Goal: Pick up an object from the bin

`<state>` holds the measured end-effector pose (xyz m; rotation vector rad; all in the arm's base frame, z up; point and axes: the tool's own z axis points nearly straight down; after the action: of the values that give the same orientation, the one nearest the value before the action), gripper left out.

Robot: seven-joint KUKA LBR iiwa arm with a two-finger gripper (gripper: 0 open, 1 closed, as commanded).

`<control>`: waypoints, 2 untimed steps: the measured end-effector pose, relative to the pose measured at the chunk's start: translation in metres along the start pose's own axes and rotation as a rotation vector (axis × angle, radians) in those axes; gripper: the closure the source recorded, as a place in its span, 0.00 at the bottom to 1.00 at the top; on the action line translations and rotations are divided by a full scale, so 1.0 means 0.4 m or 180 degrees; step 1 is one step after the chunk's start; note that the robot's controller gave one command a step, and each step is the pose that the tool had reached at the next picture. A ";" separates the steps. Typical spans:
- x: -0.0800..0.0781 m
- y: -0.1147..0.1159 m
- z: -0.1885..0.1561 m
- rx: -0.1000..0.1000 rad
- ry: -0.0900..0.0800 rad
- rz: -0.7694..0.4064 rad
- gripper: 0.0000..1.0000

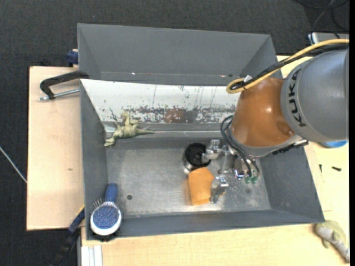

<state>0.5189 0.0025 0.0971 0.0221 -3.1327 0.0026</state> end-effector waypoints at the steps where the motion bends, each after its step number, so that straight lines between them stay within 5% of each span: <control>1: -0.009 0.002 0.005 0.0008 -0.0004 -0.0121 0.00; 2: -0.013 0.011 0.008 -0.0002 -0.0001 0.0024 0.00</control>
Offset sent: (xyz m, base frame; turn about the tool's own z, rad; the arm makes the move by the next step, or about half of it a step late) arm 0.0144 0.0160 -0.0271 -0.0713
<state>0.5241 0.0067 0.0937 0.0103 -3.1329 0.0016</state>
